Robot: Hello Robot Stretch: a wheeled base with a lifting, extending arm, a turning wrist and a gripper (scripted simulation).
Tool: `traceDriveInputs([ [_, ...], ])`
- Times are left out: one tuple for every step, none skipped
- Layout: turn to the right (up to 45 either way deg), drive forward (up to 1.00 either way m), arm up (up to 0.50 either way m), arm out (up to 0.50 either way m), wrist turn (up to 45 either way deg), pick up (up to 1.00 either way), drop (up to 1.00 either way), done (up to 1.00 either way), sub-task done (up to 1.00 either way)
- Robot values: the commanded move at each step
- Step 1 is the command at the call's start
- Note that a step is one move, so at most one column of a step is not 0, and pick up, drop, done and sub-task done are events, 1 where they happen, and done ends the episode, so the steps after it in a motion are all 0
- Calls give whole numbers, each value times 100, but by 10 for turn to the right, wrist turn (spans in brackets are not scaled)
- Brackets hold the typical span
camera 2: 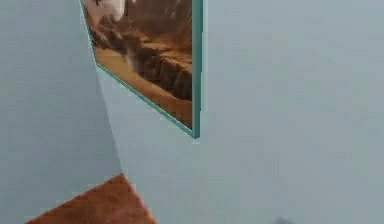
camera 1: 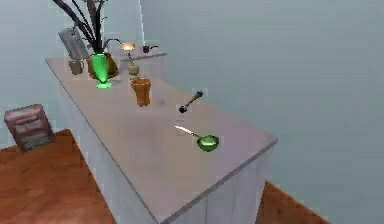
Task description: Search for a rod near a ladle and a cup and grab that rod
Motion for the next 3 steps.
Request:
traceDriveInputs([
  [420,0,0,0,0,0,0,0,0],
  [0,90,0,0,0,0,0,0,0],
  [-300,0,0,0,0,0,0,0,0],
])
